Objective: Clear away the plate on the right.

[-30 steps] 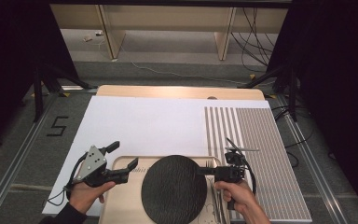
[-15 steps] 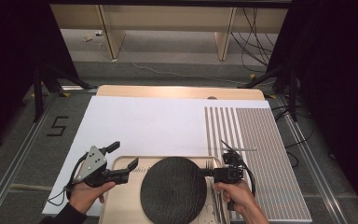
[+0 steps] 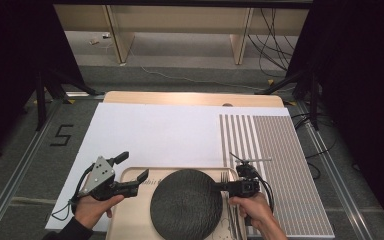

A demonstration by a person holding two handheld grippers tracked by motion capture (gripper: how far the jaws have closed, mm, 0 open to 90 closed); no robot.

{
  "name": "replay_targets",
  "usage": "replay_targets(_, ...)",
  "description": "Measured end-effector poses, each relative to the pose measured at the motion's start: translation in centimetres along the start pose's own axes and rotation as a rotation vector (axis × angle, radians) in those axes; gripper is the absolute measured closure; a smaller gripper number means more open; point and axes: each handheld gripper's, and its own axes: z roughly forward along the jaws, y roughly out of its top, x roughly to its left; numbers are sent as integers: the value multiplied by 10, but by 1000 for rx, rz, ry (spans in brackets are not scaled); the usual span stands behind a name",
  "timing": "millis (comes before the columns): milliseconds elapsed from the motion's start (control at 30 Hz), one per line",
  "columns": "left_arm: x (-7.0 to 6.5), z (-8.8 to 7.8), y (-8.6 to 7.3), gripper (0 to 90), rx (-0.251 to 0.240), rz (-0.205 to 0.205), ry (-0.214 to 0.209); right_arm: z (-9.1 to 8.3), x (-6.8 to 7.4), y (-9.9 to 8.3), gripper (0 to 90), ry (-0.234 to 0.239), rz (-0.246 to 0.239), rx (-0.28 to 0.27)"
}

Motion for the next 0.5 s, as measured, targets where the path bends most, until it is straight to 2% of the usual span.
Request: replay_targets(500, 0, 0, 0, 156, 3, 1, -1, 11, 2, -2, 776, -76, -46, 57)
